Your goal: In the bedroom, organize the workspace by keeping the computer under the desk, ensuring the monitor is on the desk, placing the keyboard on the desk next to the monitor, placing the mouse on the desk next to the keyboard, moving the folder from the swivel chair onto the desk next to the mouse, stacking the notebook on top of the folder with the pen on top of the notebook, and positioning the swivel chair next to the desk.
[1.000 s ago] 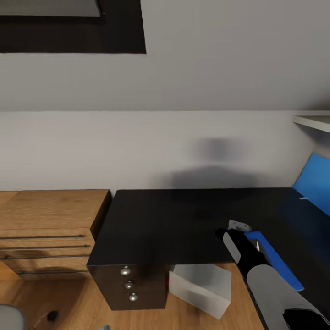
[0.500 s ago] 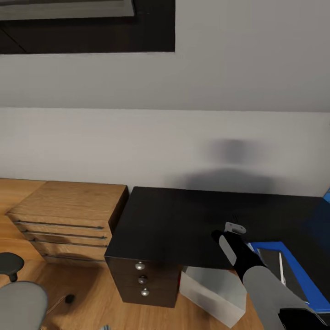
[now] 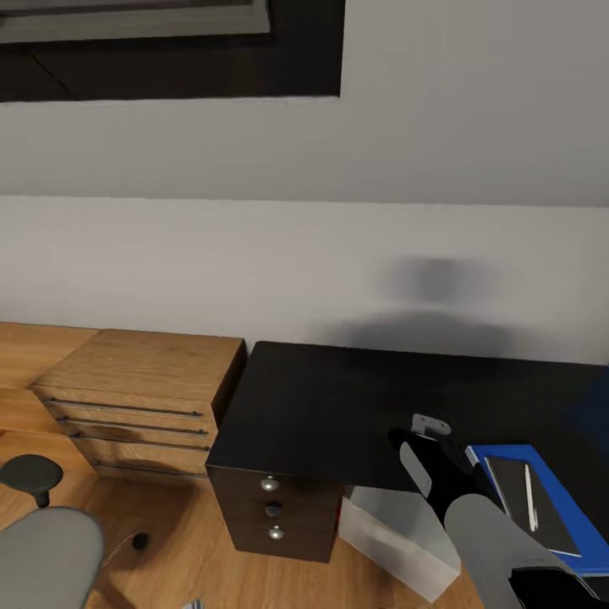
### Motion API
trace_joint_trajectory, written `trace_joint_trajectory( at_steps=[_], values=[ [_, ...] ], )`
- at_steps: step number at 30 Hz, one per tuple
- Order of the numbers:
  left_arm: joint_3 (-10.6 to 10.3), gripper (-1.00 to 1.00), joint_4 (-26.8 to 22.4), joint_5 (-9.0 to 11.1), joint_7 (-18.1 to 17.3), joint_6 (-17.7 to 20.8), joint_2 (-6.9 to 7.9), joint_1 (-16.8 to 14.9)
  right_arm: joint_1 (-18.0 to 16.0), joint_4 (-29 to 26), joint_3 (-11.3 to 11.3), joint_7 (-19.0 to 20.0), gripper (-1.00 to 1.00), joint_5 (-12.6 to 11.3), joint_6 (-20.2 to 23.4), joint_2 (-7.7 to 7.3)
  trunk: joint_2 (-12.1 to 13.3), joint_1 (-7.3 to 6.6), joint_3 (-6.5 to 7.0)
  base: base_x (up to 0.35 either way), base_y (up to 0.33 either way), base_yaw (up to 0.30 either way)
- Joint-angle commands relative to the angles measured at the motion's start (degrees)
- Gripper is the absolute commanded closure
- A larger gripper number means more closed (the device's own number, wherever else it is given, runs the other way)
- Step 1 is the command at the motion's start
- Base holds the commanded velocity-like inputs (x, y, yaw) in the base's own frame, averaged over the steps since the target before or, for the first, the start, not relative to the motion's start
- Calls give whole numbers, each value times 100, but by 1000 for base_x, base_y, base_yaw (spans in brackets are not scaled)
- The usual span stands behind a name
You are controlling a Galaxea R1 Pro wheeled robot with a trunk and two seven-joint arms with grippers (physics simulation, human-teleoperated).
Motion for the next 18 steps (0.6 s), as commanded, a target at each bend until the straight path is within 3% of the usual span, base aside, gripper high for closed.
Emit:
trace_joint_trajectory(
  at_steps=[1,18],
  values=[
    [-4,-100,3,45,-2,-15,-1,-4,-3,26,32,-38,-100,-29,-13,0,-11,1,-11,-189,182,5],
    [-4,-100,3,45,-3,-15,15,-4,-7,494,241,-34,-100,-25,-783,93,-11,1,-11,-233,219,1]
  ],
)
